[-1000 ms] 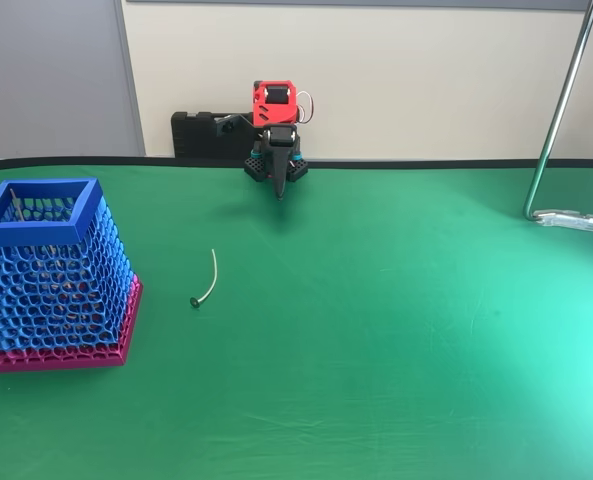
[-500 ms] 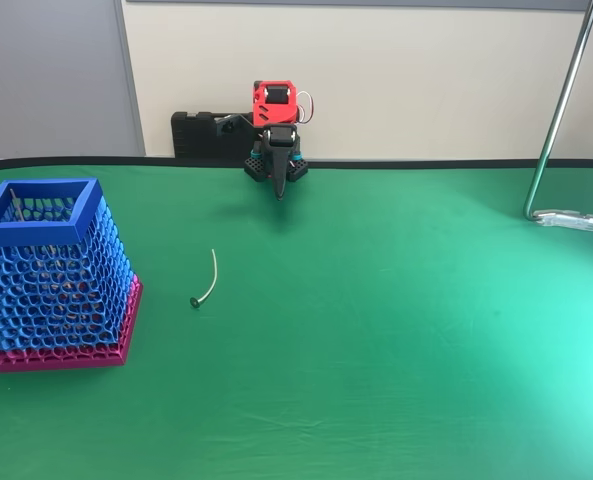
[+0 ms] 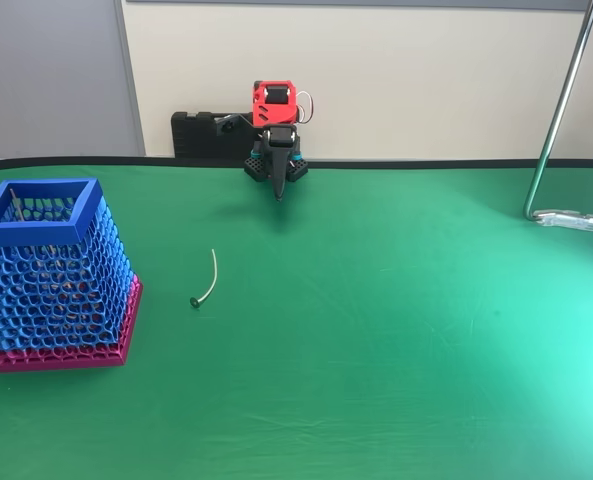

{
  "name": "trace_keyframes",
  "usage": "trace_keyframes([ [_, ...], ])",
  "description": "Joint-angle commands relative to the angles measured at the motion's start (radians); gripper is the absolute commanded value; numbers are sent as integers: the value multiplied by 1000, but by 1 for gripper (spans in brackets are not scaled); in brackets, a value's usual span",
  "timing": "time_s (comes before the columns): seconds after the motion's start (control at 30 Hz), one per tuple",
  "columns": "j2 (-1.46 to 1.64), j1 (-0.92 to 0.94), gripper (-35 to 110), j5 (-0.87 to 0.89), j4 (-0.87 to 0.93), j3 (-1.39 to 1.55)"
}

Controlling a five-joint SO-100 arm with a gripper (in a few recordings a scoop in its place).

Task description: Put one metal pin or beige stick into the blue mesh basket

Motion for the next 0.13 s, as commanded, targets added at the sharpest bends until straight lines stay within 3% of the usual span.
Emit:
trace_keyframes([
  [0.0, 8, -6, 1, -6, 3, 5],
  [0.1, 8, -6, 1, -2, 11, 2],
])
